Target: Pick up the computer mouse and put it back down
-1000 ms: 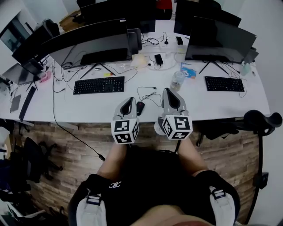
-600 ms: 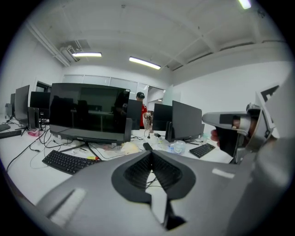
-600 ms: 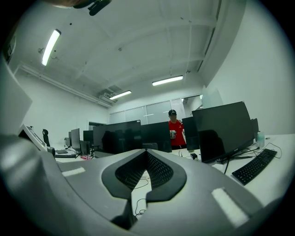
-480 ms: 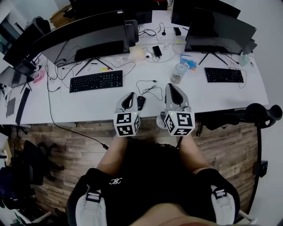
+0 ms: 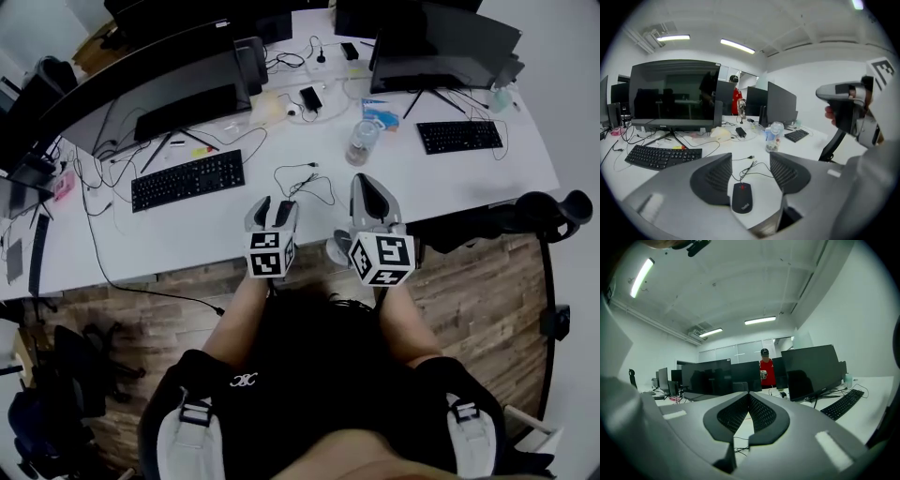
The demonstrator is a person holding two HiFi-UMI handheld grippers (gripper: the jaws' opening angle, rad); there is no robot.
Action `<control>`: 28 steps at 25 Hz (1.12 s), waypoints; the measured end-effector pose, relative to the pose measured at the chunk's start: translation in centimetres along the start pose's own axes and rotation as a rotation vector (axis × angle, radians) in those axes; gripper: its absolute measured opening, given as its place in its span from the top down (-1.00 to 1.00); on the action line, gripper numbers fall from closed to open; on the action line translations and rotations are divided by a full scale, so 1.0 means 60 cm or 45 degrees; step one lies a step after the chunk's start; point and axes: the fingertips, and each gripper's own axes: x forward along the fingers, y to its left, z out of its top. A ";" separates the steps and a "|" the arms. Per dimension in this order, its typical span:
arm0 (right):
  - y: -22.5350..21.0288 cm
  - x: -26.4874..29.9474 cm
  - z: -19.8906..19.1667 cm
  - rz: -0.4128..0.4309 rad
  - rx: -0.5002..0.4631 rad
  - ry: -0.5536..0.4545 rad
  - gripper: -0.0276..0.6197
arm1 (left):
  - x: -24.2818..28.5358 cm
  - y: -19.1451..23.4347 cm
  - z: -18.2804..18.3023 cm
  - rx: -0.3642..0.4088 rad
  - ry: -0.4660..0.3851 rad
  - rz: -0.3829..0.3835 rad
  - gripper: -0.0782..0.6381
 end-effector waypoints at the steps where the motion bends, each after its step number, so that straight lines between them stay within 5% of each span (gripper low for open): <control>1: -0.003 -0.002 -0.001 -0.014 -0.002 0.001 0.90 | 0.008 0.000 -0.010 0.007 0.024 -0.006 0.01; 20: -0.044 -0.032 -0.029 -0.199 -0.024 0.070 0.90 | 0.113 0.015 -0.203 0.077 0.446 -0.051 -0.04; 28: -0.044 -0.032 -0.033 -0.204 -0.030 0.082 0.90 | 0.132 0.016 -0.241 0.096 0.519 -0.050 -0.04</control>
